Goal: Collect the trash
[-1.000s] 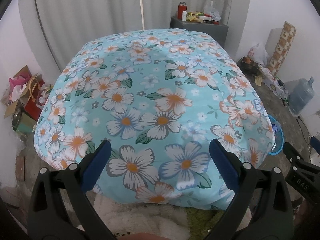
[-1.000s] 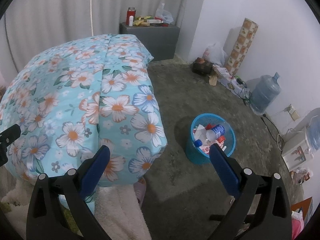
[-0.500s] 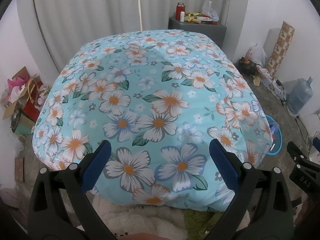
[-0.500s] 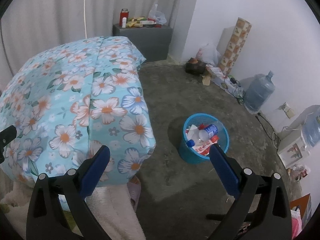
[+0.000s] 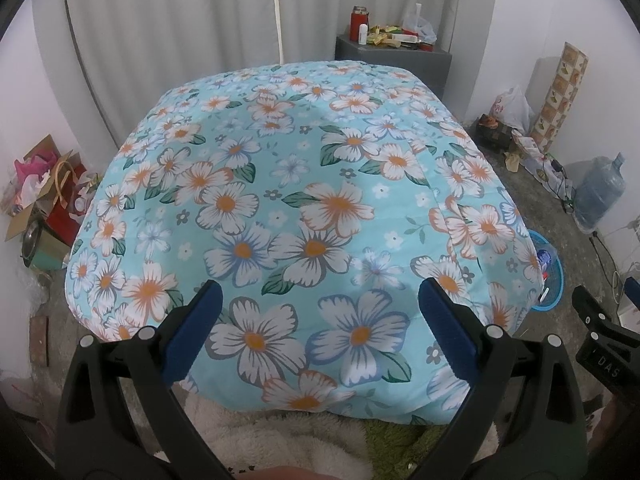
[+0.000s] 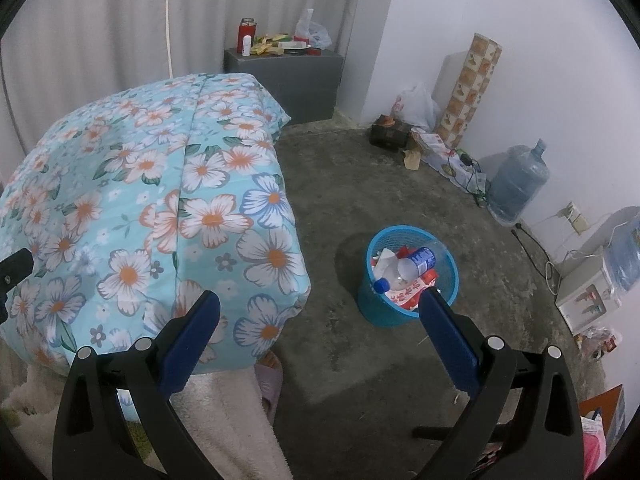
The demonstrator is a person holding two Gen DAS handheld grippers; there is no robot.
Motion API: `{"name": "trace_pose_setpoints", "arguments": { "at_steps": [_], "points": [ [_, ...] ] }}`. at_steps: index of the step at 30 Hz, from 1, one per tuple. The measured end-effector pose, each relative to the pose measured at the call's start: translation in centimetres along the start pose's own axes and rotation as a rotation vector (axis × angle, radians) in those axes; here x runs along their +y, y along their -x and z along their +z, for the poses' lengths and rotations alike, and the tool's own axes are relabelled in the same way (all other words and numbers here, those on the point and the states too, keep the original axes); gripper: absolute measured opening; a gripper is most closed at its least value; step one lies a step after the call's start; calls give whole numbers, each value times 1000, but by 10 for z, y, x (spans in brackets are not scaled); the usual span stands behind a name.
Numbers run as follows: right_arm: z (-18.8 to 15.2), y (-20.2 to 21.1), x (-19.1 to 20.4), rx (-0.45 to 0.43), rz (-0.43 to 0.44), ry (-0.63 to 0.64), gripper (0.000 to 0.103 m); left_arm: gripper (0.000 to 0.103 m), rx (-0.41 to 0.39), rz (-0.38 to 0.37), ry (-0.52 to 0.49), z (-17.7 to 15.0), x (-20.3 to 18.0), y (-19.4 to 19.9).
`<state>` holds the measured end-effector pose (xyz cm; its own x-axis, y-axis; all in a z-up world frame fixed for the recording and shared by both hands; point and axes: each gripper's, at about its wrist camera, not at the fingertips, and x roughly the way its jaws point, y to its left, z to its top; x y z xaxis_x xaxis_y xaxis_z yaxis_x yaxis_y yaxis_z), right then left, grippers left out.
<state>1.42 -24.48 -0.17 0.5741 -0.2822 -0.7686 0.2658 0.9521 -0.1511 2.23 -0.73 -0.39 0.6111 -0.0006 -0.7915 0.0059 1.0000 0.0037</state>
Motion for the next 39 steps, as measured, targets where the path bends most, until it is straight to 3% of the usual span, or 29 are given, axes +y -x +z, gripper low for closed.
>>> {"name": "trace_pose_setpoints", "arguments": {
  "at_steps": [39],
  "points": [
    [1,1,4,-1,1,-3,97,94,-3,-2,-1,1,1,0]
  ]
}}
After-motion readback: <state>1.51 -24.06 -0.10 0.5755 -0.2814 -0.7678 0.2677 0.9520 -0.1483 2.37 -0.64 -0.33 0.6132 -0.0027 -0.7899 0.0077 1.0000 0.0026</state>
